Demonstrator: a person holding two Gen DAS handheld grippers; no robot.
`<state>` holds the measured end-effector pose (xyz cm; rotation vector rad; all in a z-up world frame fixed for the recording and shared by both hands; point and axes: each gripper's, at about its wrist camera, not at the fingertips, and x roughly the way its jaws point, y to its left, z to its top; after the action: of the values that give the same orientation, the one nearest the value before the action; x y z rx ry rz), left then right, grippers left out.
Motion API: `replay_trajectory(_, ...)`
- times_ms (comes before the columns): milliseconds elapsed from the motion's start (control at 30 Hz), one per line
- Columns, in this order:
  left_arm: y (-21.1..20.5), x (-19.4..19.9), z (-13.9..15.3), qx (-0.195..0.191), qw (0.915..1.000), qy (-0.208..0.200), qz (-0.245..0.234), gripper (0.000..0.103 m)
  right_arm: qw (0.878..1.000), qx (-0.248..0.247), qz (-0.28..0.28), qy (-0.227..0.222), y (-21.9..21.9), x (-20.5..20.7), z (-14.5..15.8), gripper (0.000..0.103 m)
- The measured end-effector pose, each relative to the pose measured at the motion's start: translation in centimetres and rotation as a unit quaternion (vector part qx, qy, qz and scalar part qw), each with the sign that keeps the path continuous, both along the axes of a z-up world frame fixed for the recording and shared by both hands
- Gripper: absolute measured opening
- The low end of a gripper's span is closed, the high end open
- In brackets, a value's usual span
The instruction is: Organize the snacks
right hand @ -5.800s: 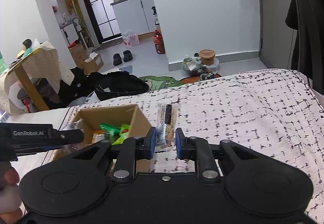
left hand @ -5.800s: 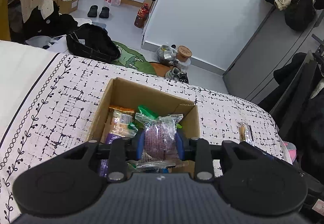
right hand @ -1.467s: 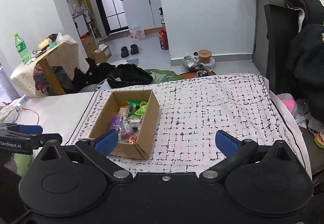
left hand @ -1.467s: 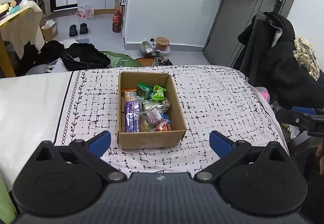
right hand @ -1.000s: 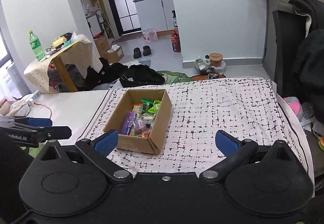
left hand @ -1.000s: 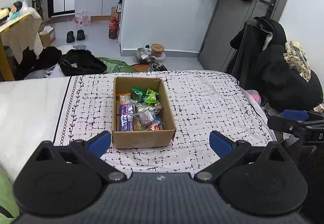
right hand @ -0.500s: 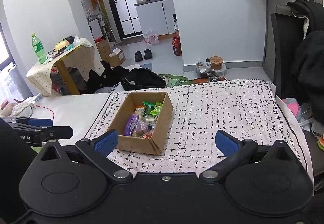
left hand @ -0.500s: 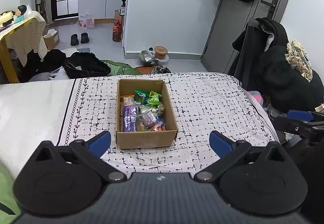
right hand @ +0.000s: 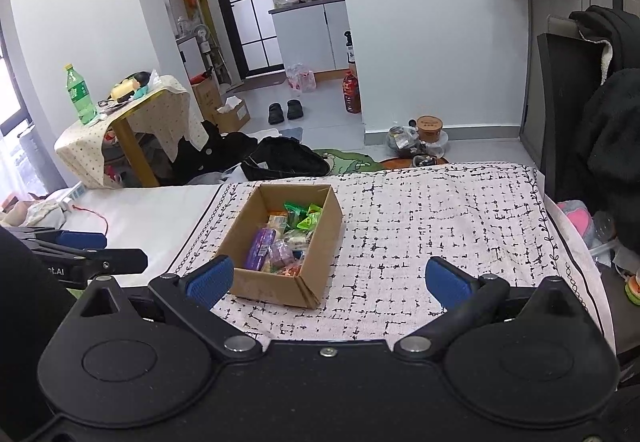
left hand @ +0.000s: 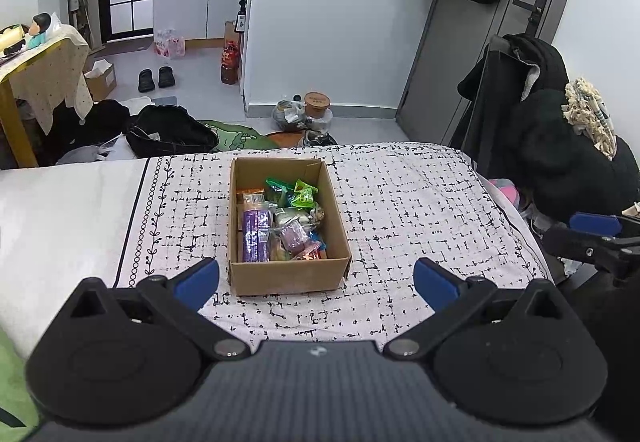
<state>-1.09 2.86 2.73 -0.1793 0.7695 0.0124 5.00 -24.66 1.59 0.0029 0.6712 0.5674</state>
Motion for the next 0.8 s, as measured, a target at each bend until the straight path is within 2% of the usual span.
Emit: replay_trajectory(800,-0.28,0.01,0.34,0.001,1.0,-0.004,-0.003,0.103,1.0,0.0,-0.003,-0.008,-0.4,-0.38,0.5,0.103)
